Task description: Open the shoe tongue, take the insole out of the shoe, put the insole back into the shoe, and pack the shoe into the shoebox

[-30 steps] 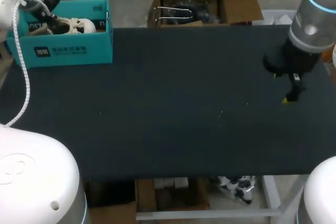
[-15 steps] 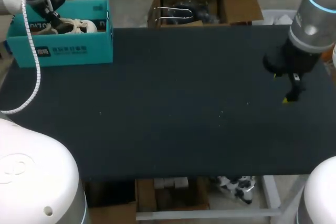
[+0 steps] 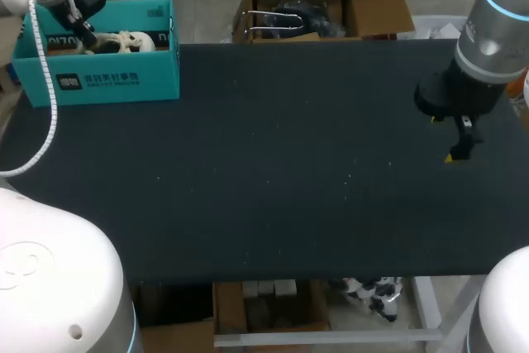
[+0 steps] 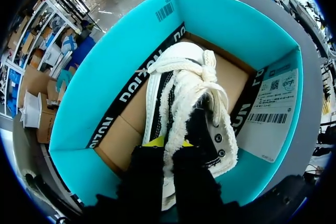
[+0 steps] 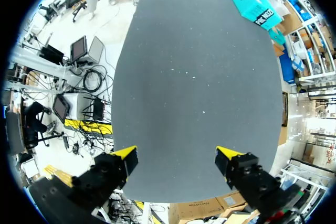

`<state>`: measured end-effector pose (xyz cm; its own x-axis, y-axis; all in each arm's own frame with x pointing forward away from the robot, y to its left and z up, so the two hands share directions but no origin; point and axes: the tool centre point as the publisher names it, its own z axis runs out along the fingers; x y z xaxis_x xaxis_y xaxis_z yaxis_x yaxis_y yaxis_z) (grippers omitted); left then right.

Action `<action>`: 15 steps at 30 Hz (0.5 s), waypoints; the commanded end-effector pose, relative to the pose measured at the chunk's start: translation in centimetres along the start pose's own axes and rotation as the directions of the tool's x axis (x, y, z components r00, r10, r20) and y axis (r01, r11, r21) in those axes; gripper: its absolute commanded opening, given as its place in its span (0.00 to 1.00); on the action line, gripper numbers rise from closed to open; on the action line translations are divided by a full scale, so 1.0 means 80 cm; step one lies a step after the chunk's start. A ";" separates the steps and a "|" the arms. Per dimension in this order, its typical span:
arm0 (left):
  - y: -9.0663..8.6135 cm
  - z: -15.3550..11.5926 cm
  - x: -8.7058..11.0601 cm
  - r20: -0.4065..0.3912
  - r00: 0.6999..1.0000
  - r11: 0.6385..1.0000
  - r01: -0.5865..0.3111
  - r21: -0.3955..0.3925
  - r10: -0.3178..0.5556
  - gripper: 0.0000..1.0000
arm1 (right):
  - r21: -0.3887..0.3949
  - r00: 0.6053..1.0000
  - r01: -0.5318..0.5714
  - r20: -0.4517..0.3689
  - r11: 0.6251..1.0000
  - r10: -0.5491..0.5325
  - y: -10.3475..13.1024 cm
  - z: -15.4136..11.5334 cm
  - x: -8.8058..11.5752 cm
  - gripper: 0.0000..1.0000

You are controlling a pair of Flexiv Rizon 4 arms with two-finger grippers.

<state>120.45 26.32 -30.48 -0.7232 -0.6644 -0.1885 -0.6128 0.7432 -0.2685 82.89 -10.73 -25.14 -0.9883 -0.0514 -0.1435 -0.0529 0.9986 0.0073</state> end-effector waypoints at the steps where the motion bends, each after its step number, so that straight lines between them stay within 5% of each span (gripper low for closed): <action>1: 0.005 -0.013 -0.006 -0.037 0.999 1.000 -0.013 0.027 0.014 0.00 | 0.003 1.000 0.000 -0.003 1.000 0.000 0.001 -0.001 -0.001 1.00; 7: 0.003 -0.024 -0.003 -0.044 0.998 0.999 -0.039 0.025 0.040 0.00 | 0.003 1.000 0.000 -0.003 1.000 0.000 0.001 -0.001 -0.001 1.00; 15: -0.009 0.021 0.000 -0.030 0.999 0.996 -0.025 -0.084 0.023 0.00 | 0.003 1.000 0.000 -0.003 1.000 0.000 0.001 -0.001 -0.001 1.00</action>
<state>119.62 26.55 -30.53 -0.7611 -0.6278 -0.1629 -0.5915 0.7749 -0.2228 82.89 -10.73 -25.14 -0.9883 -0.0514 -0.1436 -0.0530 0.9986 0.0073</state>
